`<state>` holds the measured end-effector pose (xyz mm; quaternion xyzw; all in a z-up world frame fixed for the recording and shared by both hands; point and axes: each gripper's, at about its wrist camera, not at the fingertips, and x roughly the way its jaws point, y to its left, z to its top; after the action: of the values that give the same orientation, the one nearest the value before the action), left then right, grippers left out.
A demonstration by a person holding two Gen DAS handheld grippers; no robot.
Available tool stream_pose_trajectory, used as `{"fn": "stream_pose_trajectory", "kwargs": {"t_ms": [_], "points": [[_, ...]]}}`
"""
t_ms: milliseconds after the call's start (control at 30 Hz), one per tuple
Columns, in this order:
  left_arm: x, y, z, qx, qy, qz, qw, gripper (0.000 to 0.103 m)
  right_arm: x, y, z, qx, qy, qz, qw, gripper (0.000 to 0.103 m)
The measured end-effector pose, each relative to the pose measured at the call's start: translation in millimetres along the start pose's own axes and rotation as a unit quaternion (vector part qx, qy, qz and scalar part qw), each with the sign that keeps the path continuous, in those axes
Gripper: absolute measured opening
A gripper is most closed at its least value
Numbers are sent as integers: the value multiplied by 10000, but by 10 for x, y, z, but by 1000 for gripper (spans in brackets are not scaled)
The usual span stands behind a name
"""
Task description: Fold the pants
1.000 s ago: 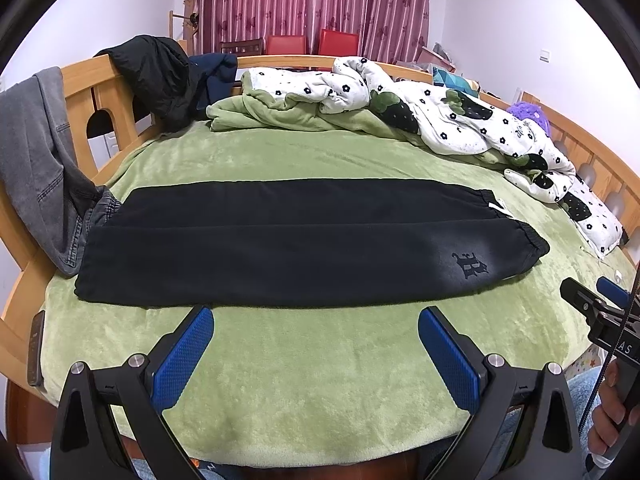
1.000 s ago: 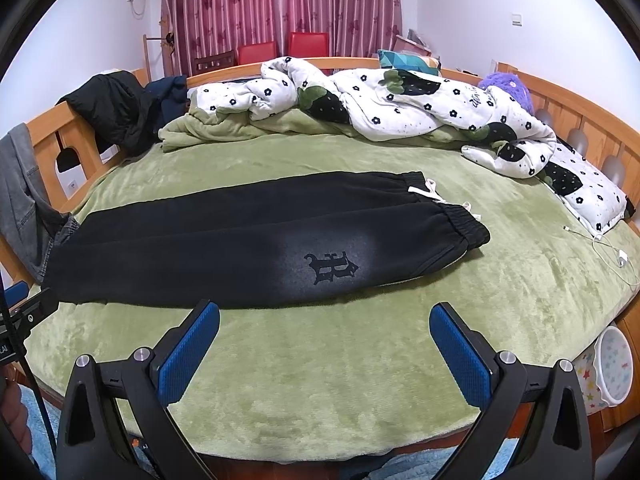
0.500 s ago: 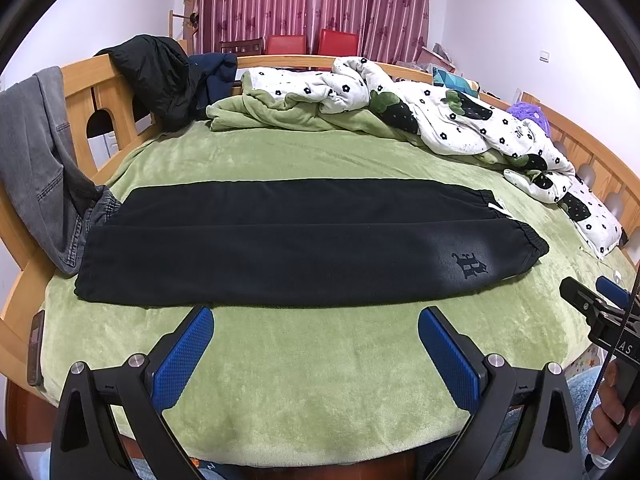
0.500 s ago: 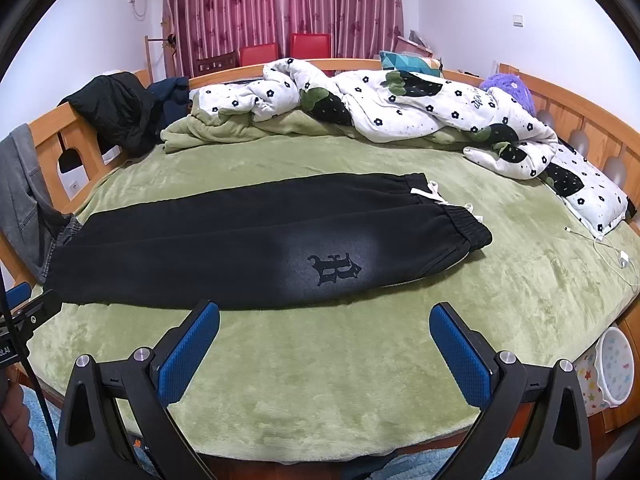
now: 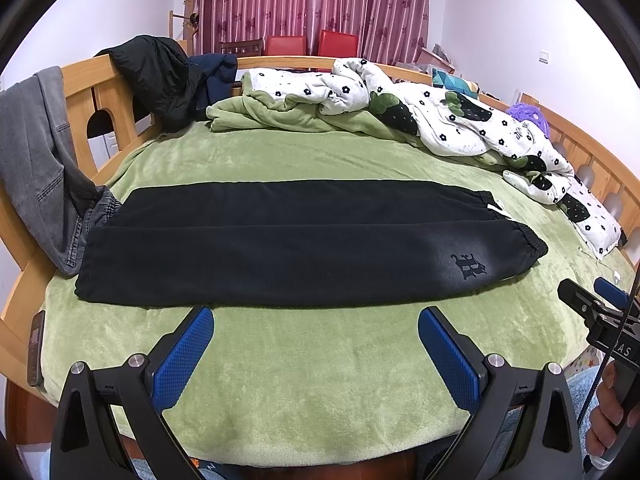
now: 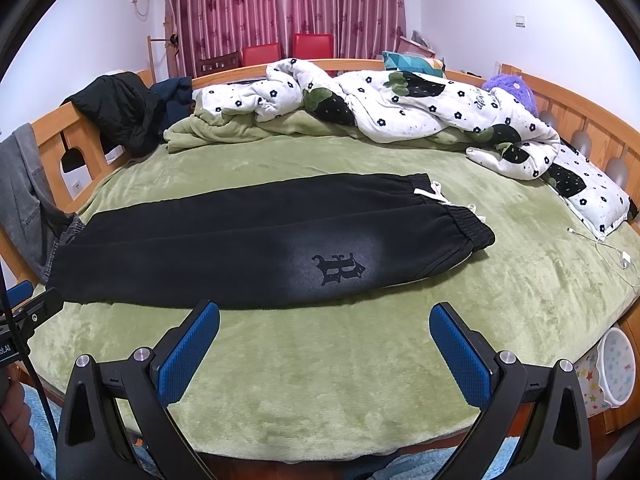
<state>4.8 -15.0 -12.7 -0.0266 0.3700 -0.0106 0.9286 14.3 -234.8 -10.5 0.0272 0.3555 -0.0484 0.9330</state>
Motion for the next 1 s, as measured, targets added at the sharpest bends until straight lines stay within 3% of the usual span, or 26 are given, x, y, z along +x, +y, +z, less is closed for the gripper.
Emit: {"fn": "stream_pose_trajectory", "kwargs": {"t_ms": [1000], "points": [[-124, 61, 87, -99, -99, 110, 9998, 103, -29, -20, 17, 7, -31, 33, 10000, 103]]}}
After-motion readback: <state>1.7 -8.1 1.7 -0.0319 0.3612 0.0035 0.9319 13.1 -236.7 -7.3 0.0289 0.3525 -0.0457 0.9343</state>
